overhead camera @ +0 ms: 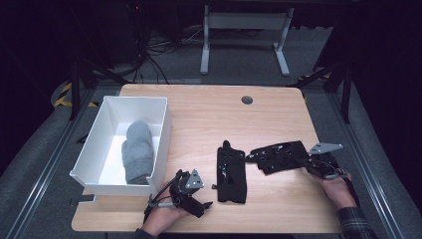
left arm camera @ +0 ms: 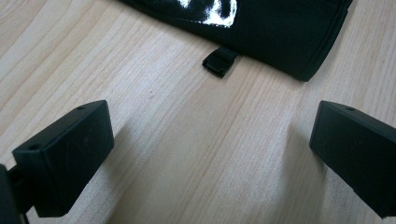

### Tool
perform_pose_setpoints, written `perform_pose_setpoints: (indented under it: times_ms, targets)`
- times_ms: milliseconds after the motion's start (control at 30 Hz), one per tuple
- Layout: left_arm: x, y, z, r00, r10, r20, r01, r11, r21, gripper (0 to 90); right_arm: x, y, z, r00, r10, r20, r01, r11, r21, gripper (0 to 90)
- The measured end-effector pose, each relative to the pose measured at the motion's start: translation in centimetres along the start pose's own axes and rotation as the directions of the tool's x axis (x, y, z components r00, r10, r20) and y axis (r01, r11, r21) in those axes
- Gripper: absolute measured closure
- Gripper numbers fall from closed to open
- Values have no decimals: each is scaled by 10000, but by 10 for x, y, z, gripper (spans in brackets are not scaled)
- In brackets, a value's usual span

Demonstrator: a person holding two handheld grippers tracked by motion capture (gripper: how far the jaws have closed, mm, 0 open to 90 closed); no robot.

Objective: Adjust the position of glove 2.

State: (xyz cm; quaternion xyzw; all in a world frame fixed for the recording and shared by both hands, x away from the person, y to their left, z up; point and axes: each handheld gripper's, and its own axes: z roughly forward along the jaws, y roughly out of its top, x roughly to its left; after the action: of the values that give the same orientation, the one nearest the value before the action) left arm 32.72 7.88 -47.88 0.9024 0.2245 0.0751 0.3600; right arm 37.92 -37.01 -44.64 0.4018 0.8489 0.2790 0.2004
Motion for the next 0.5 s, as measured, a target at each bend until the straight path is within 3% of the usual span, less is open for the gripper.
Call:
perform_pose_setpoints:
  times_ms: [367,467,500]
  targets:
    - [0,0,0,10000,-11,13,11,10000,-7,1,28,-11,-14,9952,-474,-856,480,9988,45,900]
    - [0,0,0,10000,-3,14,3,10000,-7,1,42,-13,-17,9860,-837,-1440,843,9964,-17,900]
    - [0,0,0,10000,-4,12,4,10000,-7,1,42,-13,-17,9860,-837,-1440,843,9964,-17,900]
